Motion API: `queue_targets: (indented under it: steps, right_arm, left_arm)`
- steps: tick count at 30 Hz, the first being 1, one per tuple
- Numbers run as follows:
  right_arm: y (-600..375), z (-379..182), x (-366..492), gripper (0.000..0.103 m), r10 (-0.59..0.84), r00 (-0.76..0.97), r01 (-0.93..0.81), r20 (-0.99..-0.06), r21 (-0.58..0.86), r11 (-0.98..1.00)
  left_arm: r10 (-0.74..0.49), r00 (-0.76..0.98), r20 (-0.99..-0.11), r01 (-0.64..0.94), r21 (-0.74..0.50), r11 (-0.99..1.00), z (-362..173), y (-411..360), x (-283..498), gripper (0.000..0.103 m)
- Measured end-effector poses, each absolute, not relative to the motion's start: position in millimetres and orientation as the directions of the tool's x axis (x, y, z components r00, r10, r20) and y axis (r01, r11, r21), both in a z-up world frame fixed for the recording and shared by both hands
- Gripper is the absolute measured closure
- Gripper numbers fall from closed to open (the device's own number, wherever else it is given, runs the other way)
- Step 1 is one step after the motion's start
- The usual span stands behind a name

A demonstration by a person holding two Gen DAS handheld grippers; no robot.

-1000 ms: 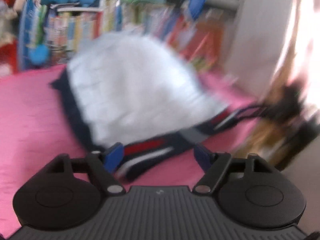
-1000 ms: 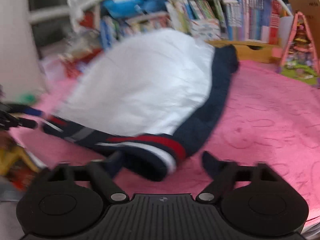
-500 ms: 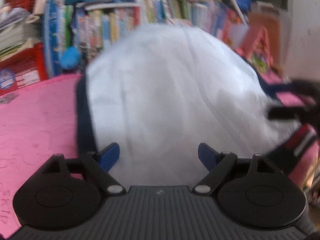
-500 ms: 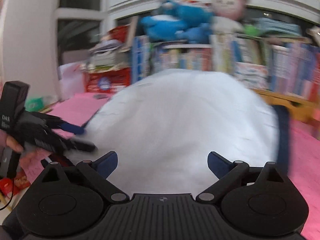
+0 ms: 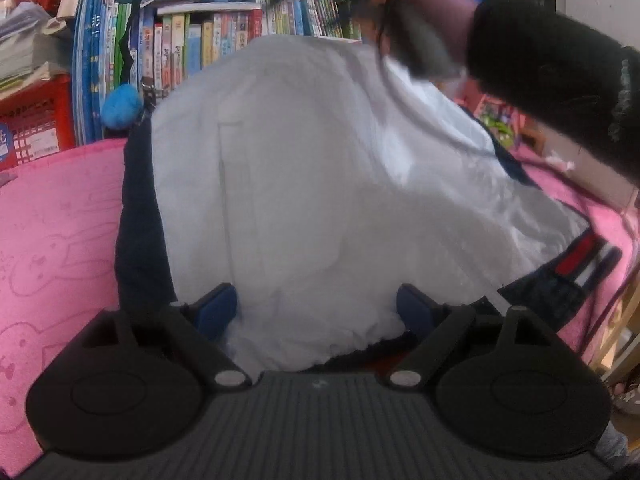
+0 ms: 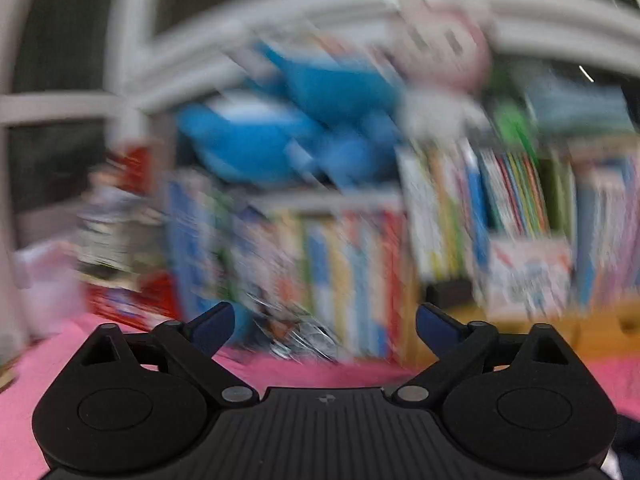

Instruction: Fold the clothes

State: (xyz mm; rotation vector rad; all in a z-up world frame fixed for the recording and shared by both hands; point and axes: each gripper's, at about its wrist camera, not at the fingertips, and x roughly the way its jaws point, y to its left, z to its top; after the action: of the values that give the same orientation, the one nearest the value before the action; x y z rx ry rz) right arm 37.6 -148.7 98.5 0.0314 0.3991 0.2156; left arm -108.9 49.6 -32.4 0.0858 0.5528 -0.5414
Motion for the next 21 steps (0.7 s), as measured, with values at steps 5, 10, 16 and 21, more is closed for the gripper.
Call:
queue_targets:
  steps: [5, 10, 16, 21]
  right_arm:
    - [-159.4, 35.6, 45.1, 0.034, 0.091, 0.79, -0.139, -0.607, -0.033, 0.99]
    - [-184.2, -0.3, -32.6, 0.034, 0.065, 0.755, -0.163, -0.652, -0.091, 0.982]
    - [-181.9, -17.4, -106.5, 0.034, 0.041, 0.786, -0.184, -0.617, -0.17, 0.968]
    - [-163.8, -23.0, -131.2, 0.035, -0.024, 0.833, -0.16, -0.553, -0.282, 0.946]
  left_arm:
    - [-0.506, 0.697, -0.509, 0.536, -0.099, 0.838, -32.0, 52.7, -109.2, 0.013]
    - [-0.679, 0.614, -0.401, 0.613, -0.299, 0.731, -11.1, 79.4, -107.3, 0.023]
    - [-0.708, 0.685, -0.172, 0.607, -0.403, 0.685, 64.8, 111.9, -77.1, 0.011]
    - [-0.58, 0.763, -0.285, 0.523, -0.253, 0.813, 96.7, 46.1, -18.0, 0.01]
